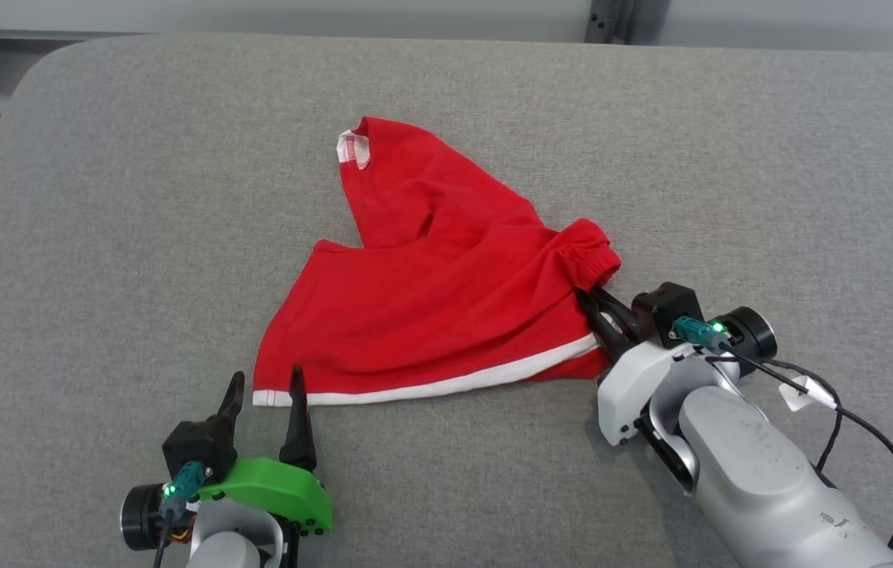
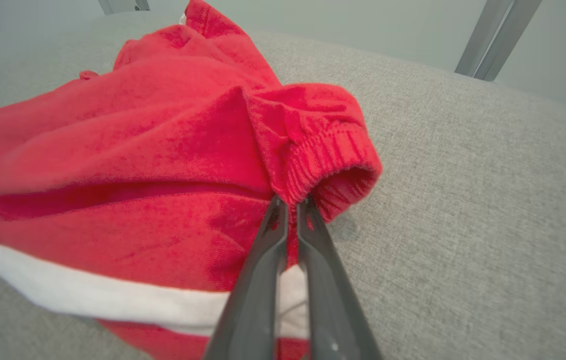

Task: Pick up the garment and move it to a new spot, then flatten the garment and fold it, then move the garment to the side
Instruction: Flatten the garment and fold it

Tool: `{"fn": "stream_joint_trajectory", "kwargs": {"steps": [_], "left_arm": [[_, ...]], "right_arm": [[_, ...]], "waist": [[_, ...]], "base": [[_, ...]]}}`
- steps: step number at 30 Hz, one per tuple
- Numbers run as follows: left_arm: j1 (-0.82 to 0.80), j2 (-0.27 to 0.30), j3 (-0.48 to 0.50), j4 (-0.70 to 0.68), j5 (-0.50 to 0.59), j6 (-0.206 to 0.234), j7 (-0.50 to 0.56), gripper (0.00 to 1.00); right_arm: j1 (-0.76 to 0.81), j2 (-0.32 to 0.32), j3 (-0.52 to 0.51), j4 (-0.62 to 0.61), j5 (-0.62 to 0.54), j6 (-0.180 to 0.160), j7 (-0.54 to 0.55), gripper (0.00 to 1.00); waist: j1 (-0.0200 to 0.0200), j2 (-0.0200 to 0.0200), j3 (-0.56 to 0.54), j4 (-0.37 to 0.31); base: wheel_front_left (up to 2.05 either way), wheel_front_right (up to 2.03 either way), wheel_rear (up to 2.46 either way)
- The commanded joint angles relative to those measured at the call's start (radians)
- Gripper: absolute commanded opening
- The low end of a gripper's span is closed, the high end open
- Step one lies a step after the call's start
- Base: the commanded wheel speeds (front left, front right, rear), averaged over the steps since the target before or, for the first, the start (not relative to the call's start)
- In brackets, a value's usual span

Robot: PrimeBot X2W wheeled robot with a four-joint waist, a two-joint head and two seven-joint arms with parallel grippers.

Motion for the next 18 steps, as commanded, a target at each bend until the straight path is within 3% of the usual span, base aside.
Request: {"fn": "stream_joint_trajectory", "kwargs": {"steps": [1, 2, 3, 4, 18], "left_arm": [[-0.008, 0.004, -0.003, -0.003, -0.001, 0.007, 0.001, 1.0], [-0.005, 0.004, -0.003, -0.004, -0.002, 0.009, 0.001, 1.0], [-0.001, 0.004, 0.0, -0.004, -0.001, 0.01, 0.001, 1.0], [0.005, 0.004, 0.005, -0.005, 0.002, 0.01, 0.001, 1.0], [0.067, 0.004, 0.128, 0.0, 0.047, 0.002, 0.001, 1.0]], "right_arm": [[-0.011, 0.016, -0.021, 0.023, -0.028, 0.0, -0.003, 0.0], [-0.012, 0.027, -0.039, 0.034, -0.051, 0.0, -0.003, 0.33], [-0.01, 0.035, -0.055, 0.031, -0.064, 0.0, -0.003, 0.44], [0.002, 0.044, -0.076, 0.021, -0.076, 0.0, -0.003, 1.0], [0.262, 0.067, -0.316, -0.221, -0.115, 0.0, -0.003, 1.0]], "waist": [[0.0, 0.0, 0.028, 0.042], [0.0, 0.0, 0.026, 0.044], [0.0, 0.0, 0.022, 0.042], [0.0, 0.0, 0.017, 0.038], [0.0, 0.0, -0.106, -0.13]], "base": [[0.0, 0.0, 0.0], [0.0, 0.0, 0.0], [0.0, 0.0, 0.0], [0.0, 0.0, 0.0], [0.0, 0.0, 0.0]]}}
